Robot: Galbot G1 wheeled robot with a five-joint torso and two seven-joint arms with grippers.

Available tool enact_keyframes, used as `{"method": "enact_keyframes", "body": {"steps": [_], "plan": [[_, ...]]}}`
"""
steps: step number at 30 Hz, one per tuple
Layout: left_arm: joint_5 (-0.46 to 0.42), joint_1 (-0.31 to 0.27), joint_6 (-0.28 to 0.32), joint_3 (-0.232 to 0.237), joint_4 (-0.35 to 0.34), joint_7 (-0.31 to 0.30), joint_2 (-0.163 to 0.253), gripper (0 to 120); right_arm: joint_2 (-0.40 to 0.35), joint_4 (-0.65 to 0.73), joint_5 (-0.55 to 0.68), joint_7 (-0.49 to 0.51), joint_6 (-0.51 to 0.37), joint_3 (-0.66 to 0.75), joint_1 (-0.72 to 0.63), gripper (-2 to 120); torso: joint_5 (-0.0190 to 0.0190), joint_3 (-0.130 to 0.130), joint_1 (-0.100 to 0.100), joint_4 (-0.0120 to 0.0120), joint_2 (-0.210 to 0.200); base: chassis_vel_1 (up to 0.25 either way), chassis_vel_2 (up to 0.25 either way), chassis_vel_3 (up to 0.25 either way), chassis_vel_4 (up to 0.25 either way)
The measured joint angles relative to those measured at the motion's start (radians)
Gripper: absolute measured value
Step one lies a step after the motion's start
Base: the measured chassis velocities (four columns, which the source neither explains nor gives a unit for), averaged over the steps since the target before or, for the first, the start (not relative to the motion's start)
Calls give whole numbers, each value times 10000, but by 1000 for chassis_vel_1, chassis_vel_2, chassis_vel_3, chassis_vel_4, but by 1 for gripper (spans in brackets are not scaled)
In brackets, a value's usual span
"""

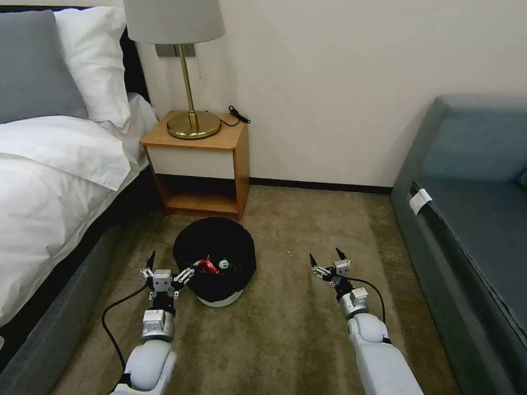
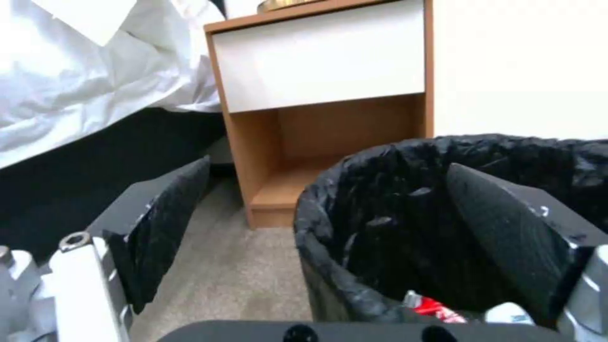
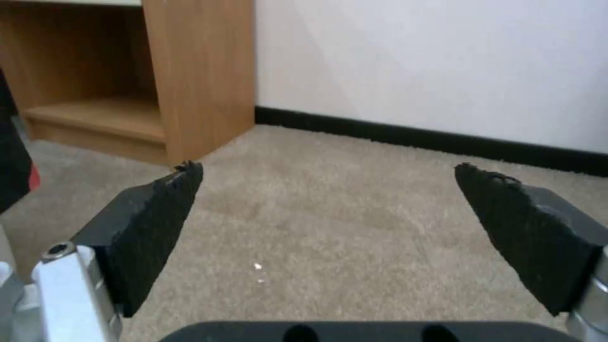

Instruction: Pick up the trash bin, then pick up the garbage on the floor and place it into the trash bin.

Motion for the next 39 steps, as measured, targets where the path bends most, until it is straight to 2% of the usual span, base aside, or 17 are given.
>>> {"method": "enact_keyframes", "body": {"steps": [12, 24, 39], "plan": [[350, 347, -61, 296, -611, -41, -341, 100, 87, 749, 68, 58, 131, 140, -495, 100, 0, 0, 0, -1, 0, 0, 0, 0, 0], [527, 587, -123, 436, -1203, 81, -406, 100, 104, 1385, 109, 36, 224, 297, -885, 100, 0, 0, 0, 0, 0, 0, 0, 0, 0], [524, 721, -132, 518, -1302, 31, -406, 100, 154, 1717, 59, 30, 209, 316, -1121, 100, -1, 0, 0, 0, 0, 0, 0, 0, 0]]}}
